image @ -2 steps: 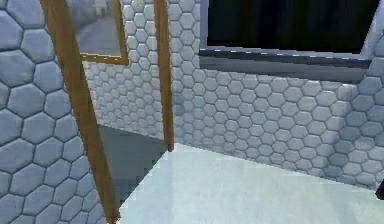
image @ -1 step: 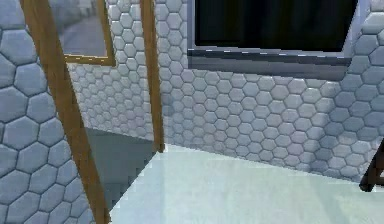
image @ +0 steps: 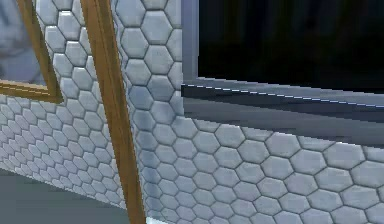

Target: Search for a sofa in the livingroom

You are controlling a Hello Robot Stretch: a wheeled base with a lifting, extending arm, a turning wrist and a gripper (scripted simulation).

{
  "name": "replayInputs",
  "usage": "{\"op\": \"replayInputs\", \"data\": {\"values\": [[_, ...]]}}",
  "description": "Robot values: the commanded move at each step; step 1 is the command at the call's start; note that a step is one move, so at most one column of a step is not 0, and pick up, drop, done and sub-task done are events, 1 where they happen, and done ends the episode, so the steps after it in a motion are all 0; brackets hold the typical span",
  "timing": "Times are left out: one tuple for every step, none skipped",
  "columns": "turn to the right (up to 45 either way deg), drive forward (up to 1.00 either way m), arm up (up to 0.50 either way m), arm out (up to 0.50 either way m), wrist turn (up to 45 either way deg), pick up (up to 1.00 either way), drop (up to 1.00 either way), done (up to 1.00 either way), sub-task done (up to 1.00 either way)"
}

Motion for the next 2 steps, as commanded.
{"op": "replayInputs", "data": {"values": [[0.0, 0.2, 0.0, 0.0, 0.0, 0.0, 0.0, 0.0, 0.0], [-45.0, 0.0, 0.0, 0.0, 0.0, 0.0, 0.0, 0.0, 0.0]]}}
